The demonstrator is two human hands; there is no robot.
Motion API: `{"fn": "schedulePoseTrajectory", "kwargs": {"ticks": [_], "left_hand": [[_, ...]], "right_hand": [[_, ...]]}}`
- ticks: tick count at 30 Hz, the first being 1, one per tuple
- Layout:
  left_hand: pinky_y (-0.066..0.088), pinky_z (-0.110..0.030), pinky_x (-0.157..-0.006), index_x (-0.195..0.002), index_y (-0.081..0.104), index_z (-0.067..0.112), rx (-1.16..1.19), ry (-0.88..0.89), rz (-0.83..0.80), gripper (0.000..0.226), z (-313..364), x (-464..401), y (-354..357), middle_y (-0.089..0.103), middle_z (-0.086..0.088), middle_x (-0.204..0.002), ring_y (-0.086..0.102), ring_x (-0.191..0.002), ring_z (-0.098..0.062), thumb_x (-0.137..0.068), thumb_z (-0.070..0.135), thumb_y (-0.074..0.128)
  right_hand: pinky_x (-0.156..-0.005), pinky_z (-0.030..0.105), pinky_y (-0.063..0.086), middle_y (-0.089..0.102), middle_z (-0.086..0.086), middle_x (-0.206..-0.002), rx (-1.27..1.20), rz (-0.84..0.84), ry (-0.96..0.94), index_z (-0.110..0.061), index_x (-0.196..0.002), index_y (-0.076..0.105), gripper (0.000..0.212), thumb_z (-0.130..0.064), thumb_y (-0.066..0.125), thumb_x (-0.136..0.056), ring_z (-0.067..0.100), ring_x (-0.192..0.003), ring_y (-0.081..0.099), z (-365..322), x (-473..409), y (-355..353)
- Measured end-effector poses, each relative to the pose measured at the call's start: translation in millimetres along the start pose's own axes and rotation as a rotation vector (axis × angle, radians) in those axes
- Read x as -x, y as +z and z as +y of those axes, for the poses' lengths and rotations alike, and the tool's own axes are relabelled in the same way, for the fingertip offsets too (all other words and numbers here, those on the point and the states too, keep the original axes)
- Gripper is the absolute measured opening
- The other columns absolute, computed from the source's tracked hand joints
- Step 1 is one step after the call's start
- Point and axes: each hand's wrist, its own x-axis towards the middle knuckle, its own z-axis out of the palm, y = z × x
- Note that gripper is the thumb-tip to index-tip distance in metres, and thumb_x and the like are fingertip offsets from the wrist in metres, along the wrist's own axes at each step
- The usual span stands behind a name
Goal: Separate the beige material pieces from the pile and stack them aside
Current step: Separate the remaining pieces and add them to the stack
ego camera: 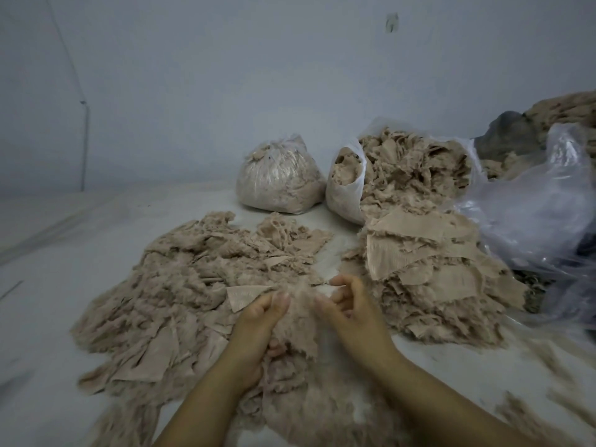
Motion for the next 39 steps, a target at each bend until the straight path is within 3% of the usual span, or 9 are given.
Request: {"fn": "schedulePoseTrajectory", "kwargs": {"ticks": [3,6,12,17,22,26,29,34,39], "left_hand": [[0.027,-0.014,-0.031,-0.090,0.065,0.012,0.149,-0.086,0.047,0.014,1,-3,0,0.051,-0.001,-0.051,0.036,-0.032,-0.006,-0.088,0.025,0.059],[0.026,-0.014,-0.031,-0.088,0.070,0.011,0.095,-0.056,-0.034,0.021,0,0,3,0.049,-0.004,-0.051,0.034,-0.032,-0.006,-0.082,0.030,0.061],[0.021,-0.013,-0.030,-0.089,0.057,0.006,0.053,-0.062,-0.019,0.027,1,-2,-1,0.046,0.001,-0.046,0.029,-0.030,-0.004,-0.080,0.030,0.060],[0.035,-0.017,-0.033,-0.093,0.056,0.003,0.181,-0.020,-0.107,0.024,1,-1,4,0.052,-0.003,-0.053,0.042,-0.037,-0.007,-0.083,0.025,0.057],[0.025,-0.014,-0.032,-0.081,0.059,0.012,0.004,0.049,-0.010,0.019,-1,0,4,0.049,0.002,-0.048,0.032,-0.032,-0.003,-0.082,0.031,0.062],[0.024,-0.011,-0.029,-0.073,0.060,0.012,0.116,0.006,0.129,0.020,1,-8,-4,0.051,0.002,-0.044,0.029,-0.027,-0.003,-0.078,0.030,0.065],[0.023,-0.012,-0.031,-0.079,0.062,0.011,0.130,-0.060,0.164,0.022,1,-12,-8,0.042,-0.001,-0.047,0.024,-0.029,-0.006,-0.076,0.032,0.067],[0.050,-0.032,-0.067,-0.092,0.064,0.001,-0.031,-0.155,0.107,0.026,-2,-13,-12,0.068,-0.018,-0.087,0.061,-0.073,-0.028,-0.091,0.026,0.059],[0.020,-0.011,-0.032,-0.074,0.057,0.013,-0.157,-0.293,-0.133,0.027,-7,-3,0,0.043,0.002,-0.044,0.027,-0.031,-0.004,-0.099,0.019,0.047]], "right_hand": [[-0.089,0.008,0.039,0.038,-0.021,-0.118,0.167,-0.157,-0.205,-0.042,-0.118,0.036,0.061,-0.050,0.072,-0.070,-0.012,-0.109,0.041,2,16,9],[-0.090,0.001,0.033,0.037,-0.027,-0.123,0.189,-0.227,-0.307,-0.046,-0.129,0.033,0.058,-0.025,0.066,-0.086,-0.020,-0.112,0.039,11,17,17],[-0.079,0.007,0.039,0.054,-0.006,-0.104,0.204,-0.086,-0.322,-0.023,-0.108,0.058,0.020,-0.012,0.057,-0.091,-0.006,-0.092,0.050,10,7,11],[-0.099,0.007,0.031,0.038,-0.008,-0.129,0.315,-0.173,-0.462,-0.020,-0.132,0.043,0.053,-0.010,0.053,-0.081,-0.002,-0.120,0.038,15,16,19],[-0.077,0.003,0.040,0.063,-0.010,-0.095,0.213,0.002,-0.311,-0.012,-0.108,0.064,0.044,0.016,0.045,-0.081,0.000,-0.082,0.057,11,0,5],[-0.062,0.004,0.036,0.058,-0.014,-0.073,0.354,-0.115,-0.398,-0.001,-0.093,0.066,0.023,0.013,0.051,-0.084,-0.003,-0.069,0.055,14,-6,-11],[-0.058,0.009,0.037,0.055,-0.020,-0.065,0.361,-0.203,-0.293,-0.021,-0.077,0.061,0.033,0.009,0.053,-0.085,-0.011,-0.061,0.053,9,-9,-20],[-0.064,0.020,0.044,0.064,-0.016,-0.068,0.055,-0.274,-0.002,-0.021,-0.075,0.064,0.024,-0.008,0.057,-0.093,0.002,-0.067,0.059,0,-15,-22],[-0.070,0.035,0.047,0.066,0.007,-0.080,-0.380,0.017,0.242,-0.007,-0.101,0.063,0.017,-0.022,0.054,-0.097,0.022,-0.075,0.060,-3,-22,1]]}}
